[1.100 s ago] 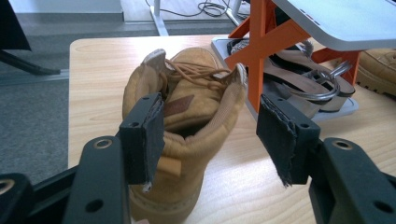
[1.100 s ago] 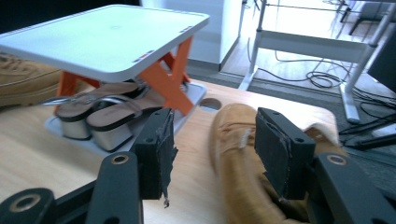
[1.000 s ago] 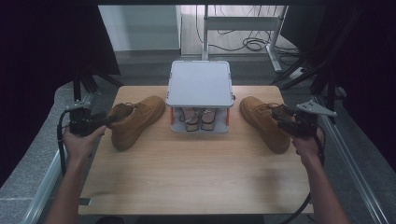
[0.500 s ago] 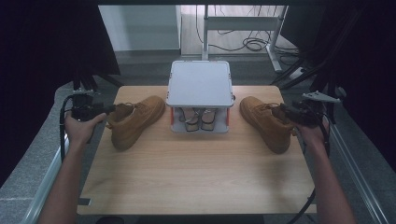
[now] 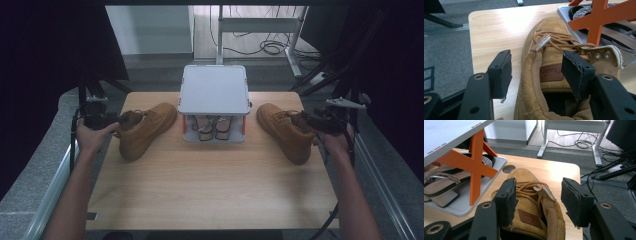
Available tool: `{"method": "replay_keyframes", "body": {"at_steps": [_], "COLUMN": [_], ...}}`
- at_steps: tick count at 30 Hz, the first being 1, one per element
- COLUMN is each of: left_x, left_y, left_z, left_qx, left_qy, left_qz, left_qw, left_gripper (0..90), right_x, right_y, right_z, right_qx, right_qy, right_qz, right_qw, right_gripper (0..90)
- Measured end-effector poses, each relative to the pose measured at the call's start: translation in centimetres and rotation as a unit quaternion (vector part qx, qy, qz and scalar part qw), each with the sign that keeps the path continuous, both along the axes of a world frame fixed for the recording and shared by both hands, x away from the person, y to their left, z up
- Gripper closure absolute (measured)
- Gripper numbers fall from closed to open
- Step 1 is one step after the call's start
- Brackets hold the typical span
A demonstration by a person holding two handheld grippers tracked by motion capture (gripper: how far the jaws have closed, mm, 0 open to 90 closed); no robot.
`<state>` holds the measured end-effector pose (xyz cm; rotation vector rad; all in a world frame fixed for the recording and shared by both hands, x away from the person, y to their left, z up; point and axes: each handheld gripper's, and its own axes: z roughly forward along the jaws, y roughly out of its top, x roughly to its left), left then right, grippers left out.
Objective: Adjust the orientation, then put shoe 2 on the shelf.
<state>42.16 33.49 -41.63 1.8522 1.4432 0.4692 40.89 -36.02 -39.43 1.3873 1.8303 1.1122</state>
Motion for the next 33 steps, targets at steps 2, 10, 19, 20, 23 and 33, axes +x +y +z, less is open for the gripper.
{"method": "replay_keyframes", "body": {"at_steps": [2, 10, 19, 20, 23, 33], "left_x": [0.0, 0.1, -0.3, -0.2, 0.1, 1.6], "left_y": [0.1, 0.5, 1.1, 1.1, 1.0, -0.2], "left_z": [0.0, -0.1, 0.0, -0.1, -0.4, -0.9], "left_qx": [-0.002, -0.001, -0.001, -0.002, -0.002, 0.014], "left_qy": [0.001, 0.005, 0.007, 0.009, 0.014, 0.032], "left_qz": [0.003, 0.007, 0.013, 0.012, 0.012, 0.003], "left_qw": [1.0000, 1.0000, 0.9999, 0.9999, 0.9998, 0.9994], "left_gripper": [42.0, 41.7, 41.4, 41.3, 41.2, 41.9], "right_x": [0.2, 1.2, 1.7, 1.7, 2.0, 2.8], "right_y": [0.0, -0.3, -0.3, -0.2, -0.2, -0.4], "right_z": [-0.1, -1.0, -1.3, -1.4, -1.5, -2.1], "right_qx": [-0.002, -0.015, -0.024, -0.027, -0.037, -0.044], "right_qy": [0.004, 0.023, 0.034, 0.035, 0.043, 0.065], "right_qz": [0.000, -0.008, -0.007, -0.006, -0.007, -0.002], "right_qw": [1.0000, 0.9996, 0.9991, 0.9990, 0.9984, 0.9969], "right_gripper": [45.6, 43.9, 42.9, 42.6, 42.4, 43.5]}}
